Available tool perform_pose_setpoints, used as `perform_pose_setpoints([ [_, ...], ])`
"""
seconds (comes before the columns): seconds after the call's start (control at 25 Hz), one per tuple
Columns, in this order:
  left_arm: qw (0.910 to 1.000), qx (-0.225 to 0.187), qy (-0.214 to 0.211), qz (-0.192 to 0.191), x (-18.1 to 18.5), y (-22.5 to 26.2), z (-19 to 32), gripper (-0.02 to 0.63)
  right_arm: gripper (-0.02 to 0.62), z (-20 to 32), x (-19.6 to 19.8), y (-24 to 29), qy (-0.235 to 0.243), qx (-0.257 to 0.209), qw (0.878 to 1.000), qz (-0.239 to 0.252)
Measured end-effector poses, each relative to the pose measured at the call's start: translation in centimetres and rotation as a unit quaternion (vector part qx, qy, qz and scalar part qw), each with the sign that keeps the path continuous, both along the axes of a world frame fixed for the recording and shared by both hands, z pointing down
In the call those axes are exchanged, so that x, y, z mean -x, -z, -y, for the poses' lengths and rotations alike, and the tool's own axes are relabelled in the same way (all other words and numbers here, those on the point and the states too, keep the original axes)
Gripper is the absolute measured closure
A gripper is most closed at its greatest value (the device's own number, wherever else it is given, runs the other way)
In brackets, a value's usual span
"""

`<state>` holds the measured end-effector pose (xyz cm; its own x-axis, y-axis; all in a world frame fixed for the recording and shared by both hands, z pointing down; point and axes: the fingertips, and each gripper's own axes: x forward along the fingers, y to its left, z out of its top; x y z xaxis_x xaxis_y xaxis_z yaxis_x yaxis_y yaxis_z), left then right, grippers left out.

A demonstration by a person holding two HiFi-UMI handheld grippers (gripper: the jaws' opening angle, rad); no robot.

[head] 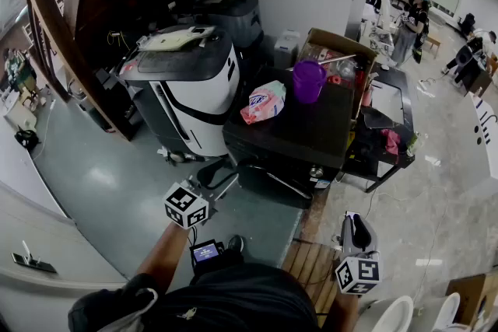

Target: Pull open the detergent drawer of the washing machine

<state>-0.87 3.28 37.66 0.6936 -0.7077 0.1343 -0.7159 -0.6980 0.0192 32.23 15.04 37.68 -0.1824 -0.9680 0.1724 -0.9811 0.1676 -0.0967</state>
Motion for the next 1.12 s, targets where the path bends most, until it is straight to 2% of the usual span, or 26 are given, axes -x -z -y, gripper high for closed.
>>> perform_pose_setpoints([
  [0.2, 0.9998, 0.008, -0.016, -0.004, -0.8, -0.2, -0.5, 0.299, 0.525, -0.2, -0.2, -0.1, -0.001, 0.000, 1.000, 0.000],
  [0.48, 0.9998, 0.008, -0.015, -0.001, -0.8, -0.4, -1.1, 0.298, 0.520, -0.5, -0.4, 0.3, 0.001, -0.013, 1.000, 0.022],
  [0.64, 0.9998, 0.011, -0.016, 0.007, -0.2, -0.4, -1.3, 0.298, 0.443, -0.6, 0.6, 0.1, 0.014, -0.012, 0.999, 0.028],
  [0.72, 0.9998, 0.011, -0.015, 0.004, -0.2, -0.5, -1.5, 0.298, 0.430, -0.8, 0.6, -0.2, 0.020, -0.005, 0.999, 0.024],
  [0.88, 0.9997, 0.009, 0.007, -0.021, 0.3, -0.7, -2.3, 0.298, 0.428, -0.3, 0.6, 0.3, 0.040, 0.001, 0.999, 0.006],
  [1.12, 0.9994, 0.017, 0.009, -0.029, 0.4, -0.9, -2.2, 0.298, 0.428, -0.2, 0.4, 1.1, 0.033, 0.005, 0.999, 0.002],
])
